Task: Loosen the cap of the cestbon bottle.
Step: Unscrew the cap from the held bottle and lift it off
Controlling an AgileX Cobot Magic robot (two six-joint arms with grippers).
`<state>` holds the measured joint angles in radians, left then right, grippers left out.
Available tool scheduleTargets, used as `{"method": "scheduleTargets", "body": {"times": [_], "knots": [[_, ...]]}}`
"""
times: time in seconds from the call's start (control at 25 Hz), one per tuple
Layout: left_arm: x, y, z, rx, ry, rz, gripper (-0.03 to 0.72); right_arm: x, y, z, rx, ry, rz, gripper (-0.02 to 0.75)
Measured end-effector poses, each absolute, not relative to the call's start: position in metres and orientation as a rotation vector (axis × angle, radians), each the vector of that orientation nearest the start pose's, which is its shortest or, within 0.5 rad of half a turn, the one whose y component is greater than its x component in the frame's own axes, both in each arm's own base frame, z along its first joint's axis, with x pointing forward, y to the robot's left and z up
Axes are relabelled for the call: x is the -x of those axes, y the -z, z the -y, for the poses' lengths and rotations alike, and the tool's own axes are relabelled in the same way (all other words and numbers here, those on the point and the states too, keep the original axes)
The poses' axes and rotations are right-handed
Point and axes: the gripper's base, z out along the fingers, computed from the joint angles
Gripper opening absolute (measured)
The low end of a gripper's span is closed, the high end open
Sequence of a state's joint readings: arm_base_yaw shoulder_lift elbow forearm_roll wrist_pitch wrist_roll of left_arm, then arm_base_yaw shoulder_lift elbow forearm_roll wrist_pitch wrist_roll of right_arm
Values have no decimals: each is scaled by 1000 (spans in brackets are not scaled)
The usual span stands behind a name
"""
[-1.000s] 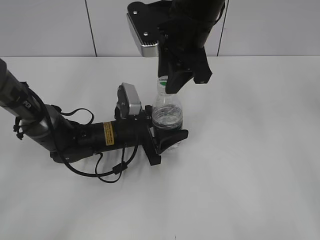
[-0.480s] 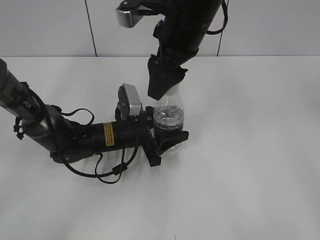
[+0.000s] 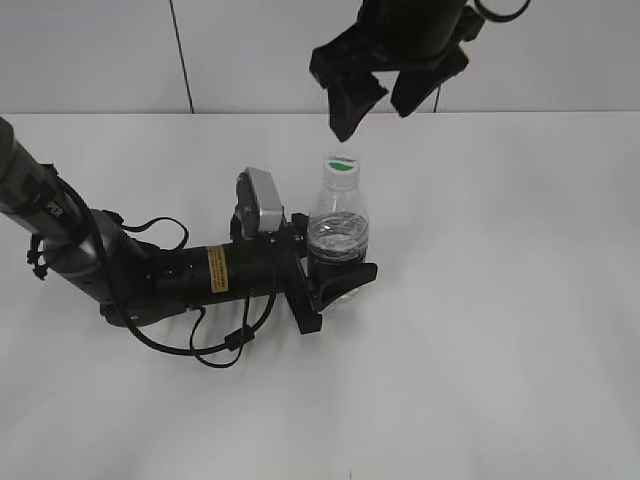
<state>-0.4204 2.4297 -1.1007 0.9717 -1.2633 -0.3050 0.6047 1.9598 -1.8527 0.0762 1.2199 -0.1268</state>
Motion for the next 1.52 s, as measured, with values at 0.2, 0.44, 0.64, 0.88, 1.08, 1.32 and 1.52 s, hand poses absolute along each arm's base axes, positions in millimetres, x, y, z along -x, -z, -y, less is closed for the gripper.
{"method": "scheduleTargets", "body": {"times": [0.2,0.44,0.64,0.88,1.08,1.32,1.52], "knots": [[-332,-38,227,-1084,1010,-1425,401,-336,-322,-245,839,-319,-2664,582],[-332,-38,227,-1084,1010,-1425,401,-334,-322,-249,726,-415,-2713,582],[-332,-38,227,-1084,1010,-1425,401,-334,-322,-249,719,-414,-2719,582],[-333,-38,227,-1083,1010,-1426,401,-339,-301,-256,717,-436,-2776,582],[-333,-38,227,-1082,1010,-1426,401,-339,-283,-256,722,-419,-2836,578],[-333,-38,227,-1079,1009,-1426,401,-339,-281,-255,724,-410,-2841,556],[-333,-38,227,-1079,1009,-1426,401,-339,-281,-255,737,-402,-2835,555]]}}
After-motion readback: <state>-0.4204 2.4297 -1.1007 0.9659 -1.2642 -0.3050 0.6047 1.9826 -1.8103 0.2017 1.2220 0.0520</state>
